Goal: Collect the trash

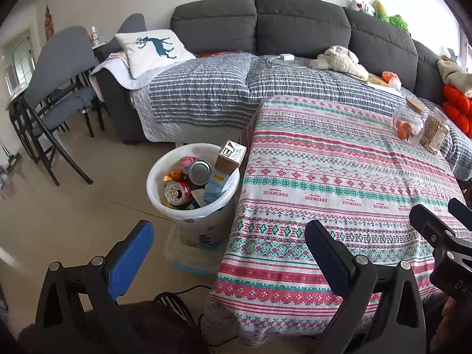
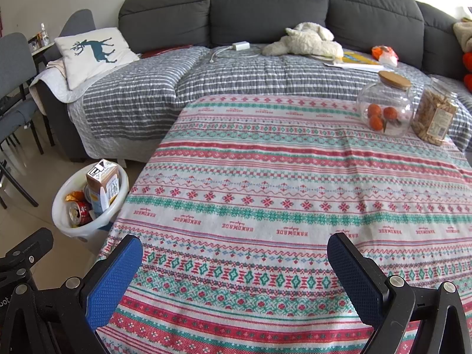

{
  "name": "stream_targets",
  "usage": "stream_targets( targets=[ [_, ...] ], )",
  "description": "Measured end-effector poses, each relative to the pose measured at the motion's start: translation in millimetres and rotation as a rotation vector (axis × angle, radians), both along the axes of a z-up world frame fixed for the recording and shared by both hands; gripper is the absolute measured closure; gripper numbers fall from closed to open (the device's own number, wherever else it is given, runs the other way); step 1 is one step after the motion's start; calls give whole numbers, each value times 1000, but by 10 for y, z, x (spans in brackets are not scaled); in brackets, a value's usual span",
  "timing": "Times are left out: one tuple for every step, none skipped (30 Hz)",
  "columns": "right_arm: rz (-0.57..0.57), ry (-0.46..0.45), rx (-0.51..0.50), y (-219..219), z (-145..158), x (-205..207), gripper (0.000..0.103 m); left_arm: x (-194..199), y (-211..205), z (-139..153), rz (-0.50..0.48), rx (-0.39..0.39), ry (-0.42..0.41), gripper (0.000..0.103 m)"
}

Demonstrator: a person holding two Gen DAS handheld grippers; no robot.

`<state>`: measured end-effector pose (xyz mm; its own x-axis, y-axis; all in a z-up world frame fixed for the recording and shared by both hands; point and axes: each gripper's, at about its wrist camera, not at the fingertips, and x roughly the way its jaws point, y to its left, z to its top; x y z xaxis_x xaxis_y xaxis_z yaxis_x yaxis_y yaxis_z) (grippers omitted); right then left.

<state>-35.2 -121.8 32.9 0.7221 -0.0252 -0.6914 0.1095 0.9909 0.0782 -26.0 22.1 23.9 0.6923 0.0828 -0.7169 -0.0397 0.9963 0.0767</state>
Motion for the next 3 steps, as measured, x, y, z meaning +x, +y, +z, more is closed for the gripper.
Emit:
stream_targets(
  targets=[
    [0,0,1,1,-1,-3,0,-6,-1,3,6,5,-2,0],
    [0,0,0,2,-2,-4,0,-11,0,5,12,10,-3,0],
    [0,0,-1,3,-3,-5,0,-13,2,6,22,18,0,0]
  ],
)
